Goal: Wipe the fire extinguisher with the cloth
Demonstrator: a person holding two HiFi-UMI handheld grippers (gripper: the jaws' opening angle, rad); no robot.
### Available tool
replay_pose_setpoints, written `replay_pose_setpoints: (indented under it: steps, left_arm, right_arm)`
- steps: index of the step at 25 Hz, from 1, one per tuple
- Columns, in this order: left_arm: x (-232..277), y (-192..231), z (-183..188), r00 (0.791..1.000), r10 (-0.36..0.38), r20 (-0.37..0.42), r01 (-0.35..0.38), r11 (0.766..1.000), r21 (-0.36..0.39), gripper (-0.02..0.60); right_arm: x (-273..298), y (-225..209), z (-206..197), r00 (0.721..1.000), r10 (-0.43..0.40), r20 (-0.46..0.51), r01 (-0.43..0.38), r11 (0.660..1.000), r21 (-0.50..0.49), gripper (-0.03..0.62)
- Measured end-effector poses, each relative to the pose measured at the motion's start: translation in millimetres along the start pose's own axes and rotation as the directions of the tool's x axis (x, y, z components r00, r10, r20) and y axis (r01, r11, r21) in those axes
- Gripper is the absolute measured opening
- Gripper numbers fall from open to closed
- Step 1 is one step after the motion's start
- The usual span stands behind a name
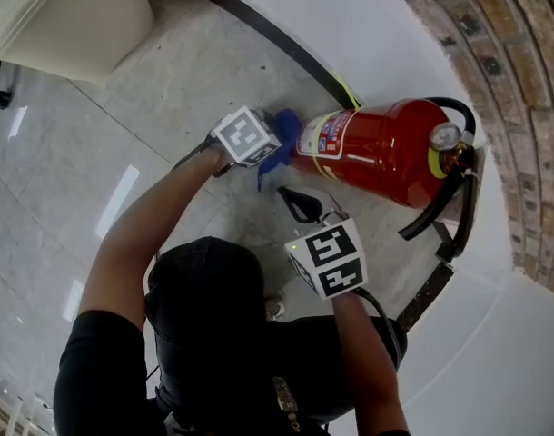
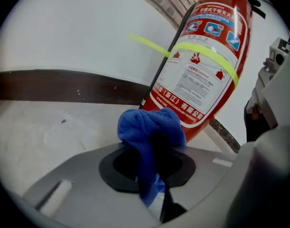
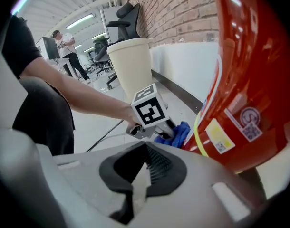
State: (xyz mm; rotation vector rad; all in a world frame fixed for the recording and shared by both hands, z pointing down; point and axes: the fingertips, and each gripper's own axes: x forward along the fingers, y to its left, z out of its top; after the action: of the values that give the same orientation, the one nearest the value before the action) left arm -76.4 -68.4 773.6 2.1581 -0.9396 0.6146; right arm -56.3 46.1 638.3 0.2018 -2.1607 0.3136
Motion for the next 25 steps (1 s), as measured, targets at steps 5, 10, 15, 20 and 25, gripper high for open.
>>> replay_pose_setpoints:
  steps: [5, 10, 15, 20, 25]
  left_arm:
    - [-8, -27, -15, 0.999, -0.045, 0.026, 0.046, 0.998, -0.045, 0.069]
    - [-12, -61, -23, 0.993, -0.112, 0.029, 0.114, 0.992, -0.054, 0.069]
    - [-41, -64, 5, 0.994, -0.081, 0.077, 0.087, 0.992, -0.088, 0.066]
    - [-98, -51, 93, 0.982, 0.049, 0.184, -0.033, 0.996, -0.088, 0.066]
    - [-137, -62, 163, 0.978, 0.050, 0.202, -0.048, 0.999, -0.016, 0.066]
  right_arm:
    - [-1, -2, -15, 0.999, 0.007, -0.048, -0.008, 1.000, -0.021, 0.003]
    - [-14, 9, -26, 0.997, 0.038, -0.064, -0.041, 0.998, -0.053, 0.003]
    - [-45, 12, -18, 0.998, 0.044, -0.045, -0.047, 0.997, -0.056, 0.003]
    - [-99, 23, 22, 0.998, 0.046, 0.035, -0.045, 0.998, -0.031, 0.003]
    - [-170, 34, 65, 0.988, 0.041, 0.150, -0.042, 0.999, 0.007, 0.003]
